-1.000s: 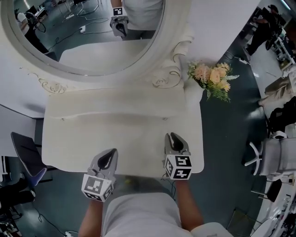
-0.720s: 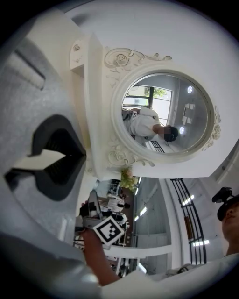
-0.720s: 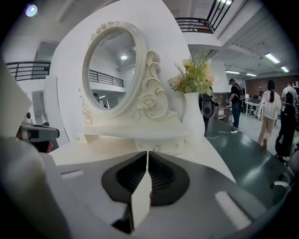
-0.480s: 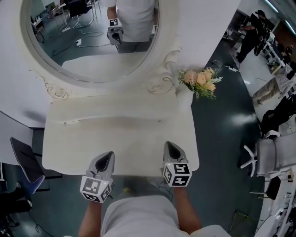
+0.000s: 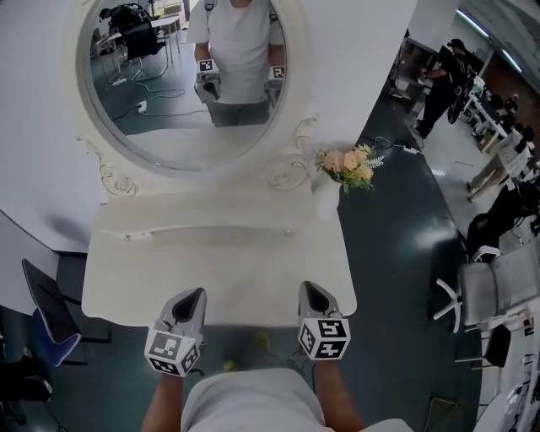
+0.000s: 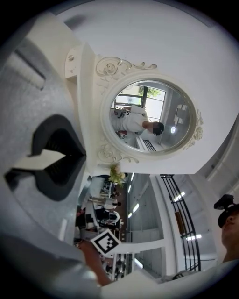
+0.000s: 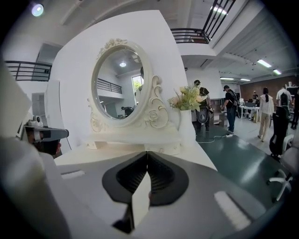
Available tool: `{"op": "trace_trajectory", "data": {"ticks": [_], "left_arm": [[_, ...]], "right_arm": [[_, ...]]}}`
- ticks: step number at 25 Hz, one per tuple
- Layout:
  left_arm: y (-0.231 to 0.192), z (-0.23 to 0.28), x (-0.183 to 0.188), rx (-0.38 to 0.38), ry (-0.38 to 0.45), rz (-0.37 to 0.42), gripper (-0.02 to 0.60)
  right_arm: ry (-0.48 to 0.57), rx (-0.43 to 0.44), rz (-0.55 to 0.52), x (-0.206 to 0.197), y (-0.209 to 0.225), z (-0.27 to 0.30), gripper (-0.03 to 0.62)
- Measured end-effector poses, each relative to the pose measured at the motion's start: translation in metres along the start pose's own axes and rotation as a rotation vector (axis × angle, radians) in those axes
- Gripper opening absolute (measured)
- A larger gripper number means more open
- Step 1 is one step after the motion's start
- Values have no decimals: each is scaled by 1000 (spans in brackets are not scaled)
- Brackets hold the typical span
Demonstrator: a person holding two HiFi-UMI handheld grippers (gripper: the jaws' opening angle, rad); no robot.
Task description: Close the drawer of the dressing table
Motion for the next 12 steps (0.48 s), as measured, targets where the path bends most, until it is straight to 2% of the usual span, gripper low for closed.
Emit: {"op": "trace_trajectory", "data": {"ticks": [12], "left_arm": [[-7,-70,12,37,77,21,-2]], "right_arm": [[81,-8,-51,18,-31,-71,3]]}}
Point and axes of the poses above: the fingertips, and each gripper's own axes: z forward along the fingers, y to its right, x out of its top, the point moved 7 cm from there along -z, backward along the fingers, and after that the axes turned 8 degrees about -z, right-handed, at the moved point
